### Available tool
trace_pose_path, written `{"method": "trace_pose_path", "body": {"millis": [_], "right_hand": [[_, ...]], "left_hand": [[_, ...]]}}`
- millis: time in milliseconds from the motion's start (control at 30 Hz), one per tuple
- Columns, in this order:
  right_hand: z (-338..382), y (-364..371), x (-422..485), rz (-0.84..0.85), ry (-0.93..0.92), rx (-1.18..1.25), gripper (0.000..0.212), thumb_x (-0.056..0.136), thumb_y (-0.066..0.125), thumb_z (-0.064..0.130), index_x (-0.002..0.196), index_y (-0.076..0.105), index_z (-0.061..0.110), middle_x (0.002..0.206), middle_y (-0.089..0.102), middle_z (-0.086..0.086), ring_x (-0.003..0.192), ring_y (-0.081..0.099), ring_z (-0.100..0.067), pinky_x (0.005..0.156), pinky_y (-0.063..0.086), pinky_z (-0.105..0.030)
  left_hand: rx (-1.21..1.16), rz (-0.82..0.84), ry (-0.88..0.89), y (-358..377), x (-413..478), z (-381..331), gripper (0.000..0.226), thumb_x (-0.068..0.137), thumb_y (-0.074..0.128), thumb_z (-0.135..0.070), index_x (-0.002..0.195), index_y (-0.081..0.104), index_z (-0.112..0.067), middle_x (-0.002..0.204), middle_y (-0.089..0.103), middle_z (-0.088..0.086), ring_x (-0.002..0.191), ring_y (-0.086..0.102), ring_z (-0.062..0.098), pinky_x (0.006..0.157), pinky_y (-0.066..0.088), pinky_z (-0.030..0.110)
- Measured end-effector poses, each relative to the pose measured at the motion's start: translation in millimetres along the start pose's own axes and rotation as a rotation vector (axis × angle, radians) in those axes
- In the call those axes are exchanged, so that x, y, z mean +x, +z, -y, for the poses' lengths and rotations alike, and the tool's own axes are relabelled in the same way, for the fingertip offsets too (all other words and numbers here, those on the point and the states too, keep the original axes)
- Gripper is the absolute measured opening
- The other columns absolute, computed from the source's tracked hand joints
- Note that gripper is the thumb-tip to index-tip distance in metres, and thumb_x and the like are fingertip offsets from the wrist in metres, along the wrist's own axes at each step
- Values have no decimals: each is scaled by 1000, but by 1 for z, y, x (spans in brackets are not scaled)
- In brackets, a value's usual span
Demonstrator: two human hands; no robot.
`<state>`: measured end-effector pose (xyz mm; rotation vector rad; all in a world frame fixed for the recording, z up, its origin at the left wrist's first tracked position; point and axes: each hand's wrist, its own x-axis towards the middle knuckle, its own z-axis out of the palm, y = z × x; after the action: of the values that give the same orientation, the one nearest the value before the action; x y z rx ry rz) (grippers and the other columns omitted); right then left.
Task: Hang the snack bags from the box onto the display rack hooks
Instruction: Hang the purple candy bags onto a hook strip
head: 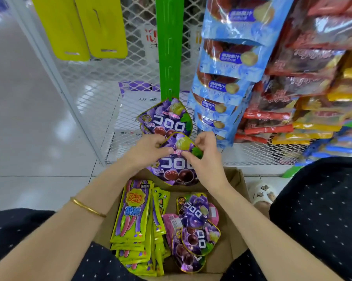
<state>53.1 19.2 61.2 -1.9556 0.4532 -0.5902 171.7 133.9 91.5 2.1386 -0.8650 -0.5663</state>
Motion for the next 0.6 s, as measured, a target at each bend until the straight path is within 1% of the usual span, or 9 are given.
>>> {"method": "trace_pose_path", "body": {"millis": [67, 167, 233, 300, 367, 400, 467, 533, 600], "right_hand": [[19, -2, 6, -7, -87, -52, 24, 85, 65, 8, 92, 44, 16, 79, 47, 17, 73, 46, -2, 69, 37, -13], [39, -2, 15, -46, -191, -116, 15, 87, 59, 2, 96, 59, 14, 87, 57, 17, 86, 51, 2, 77, 38, -7], [47, 1, 22, -105, -201, -139, 18, 88, 57, 2, 100, 62, 15, 97, 64, 9, 94, 58, -7, 85, 44, -19], [54, 5, 28, -160, -195, -191, 22, 90, 55, 5, 107, 60, 18, 106, 66, 7, 101, 59, -12, 86, 47, -31], [62, 8, 34, -205, -187, -244, 26, 92, 52, 8, 114, 57, 22, 114, 64, 8, 105, 58, -13, 86, 47, -36], [66, 8, 37, -223, -188, -255, 28, 92, 50, 9, 116, 55, 23, 116, 62, 8, 106, 57, -13, 85, 46, -38], [74, 8, 43, -241, -195, -277, 30, 94, 48, 11, 121, 52, 23, 120, 61, 9, 106, 57, -15, 82, 45, -40], [80, 7, 50, -247, -206, -302, 32, 94, 46, 10, 124, 50, 21, 122, 60, 7, 106, 57, -18, 80, 45, -41], [84, 6, 56, -251, -227, -316, 35, 92, 46, 6, 124, 49, 19, 121, 60, 6, 107, 57, -18, 78, 45, -41]], "left_hand": [[-64, -179, 30, -19, 7, -12, 11, 87, 64, -18, 88, 60, -7, 73, 52, -2, 63, 48, 2, 58, 38, 8], [-119, -517, 119, -44, 21, -34, 31, 89, 61, -17, 116, 56, -5, 98, 59, 1, 82, 54, 8, 67, 37, 5], [-153, -577, 209, -51, 30, -49, 34, 90, 60, -15, 120, 53, -3, 104, 59, 1, 90, 54, 8, 71, 39, 3], [-207, -577, 230, -54, 40, -62, 31, 90, 59, -16, 118, 54, -3, 101, 59, 0, 86, 55, 6, 70, 40, 1], [-229, -564, 225, -57, 48, -72, 23, 91, 59, -19, 108, 60, -3, 88, 60, 1, 73, 53, 1, 60, 39, 2], [-211, -545, 221, -58, 50, -75, 19, 92, 57, -21, 96, 62, -4, 76, 57, 1, 63, 49, 1, 53, 36, 6], [-164, -499, 216, -61, 51, -78, 31, 94, 54, -24, 69, 54, -6, 59, 41, 4, 48, 33, 5, 45, 27, 19], [-191, -444, 192, -63, 49, -80, 41, 95, 51, -27, 59, 41, -10, 57, 31, 8, 48, 28, 8, 46, 22, 24], [-248, -383, 154, -66, 48, -82, 36, 96, 49, -30, 67, 47, -9, 64, 38, 12, 57, 35, 15, 55, 24, 26]]}}
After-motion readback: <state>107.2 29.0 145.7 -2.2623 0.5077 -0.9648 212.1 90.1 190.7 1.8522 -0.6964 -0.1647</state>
